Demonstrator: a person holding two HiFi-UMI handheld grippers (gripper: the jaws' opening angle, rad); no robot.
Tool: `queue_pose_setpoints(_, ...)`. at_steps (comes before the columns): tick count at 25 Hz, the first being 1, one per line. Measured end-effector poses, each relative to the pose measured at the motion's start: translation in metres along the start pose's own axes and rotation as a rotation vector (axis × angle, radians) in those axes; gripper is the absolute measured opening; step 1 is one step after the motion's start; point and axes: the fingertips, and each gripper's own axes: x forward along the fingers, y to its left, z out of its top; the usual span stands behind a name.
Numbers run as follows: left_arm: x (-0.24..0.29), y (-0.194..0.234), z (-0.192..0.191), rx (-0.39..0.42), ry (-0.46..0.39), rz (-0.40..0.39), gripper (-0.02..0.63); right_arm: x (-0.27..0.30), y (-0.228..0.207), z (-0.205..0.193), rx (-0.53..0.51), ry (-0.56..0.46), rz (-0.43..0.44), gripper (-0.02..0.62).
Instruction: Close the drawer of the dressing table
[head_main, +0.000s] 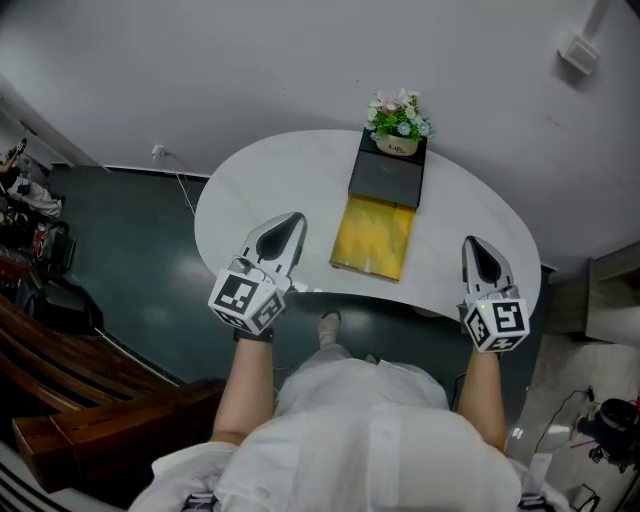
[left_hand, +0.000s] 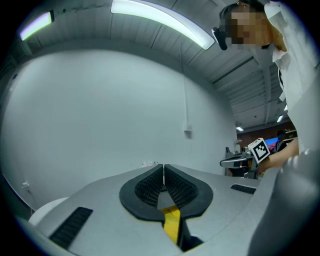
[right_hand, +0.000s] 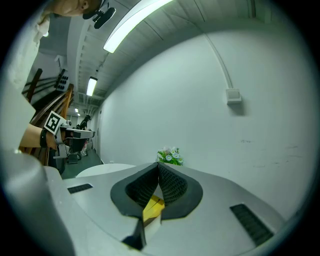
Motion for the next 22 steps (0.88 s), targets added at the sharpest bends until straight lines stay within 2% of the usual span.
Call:
queue_pose_setpoints(14,0.065,0.094,-0.008,-0.009,0.011,-0.129,0.019,0.084,0.007,0.013,-0.002,0.019,-0.107,0.009)
queue_pose_setpoints(22,0.074,0.116,-0.026,-0.025,0.041,-0.212,0.020,0.097,0.021,0.000,0.014,0.051,-0.170,0.009)
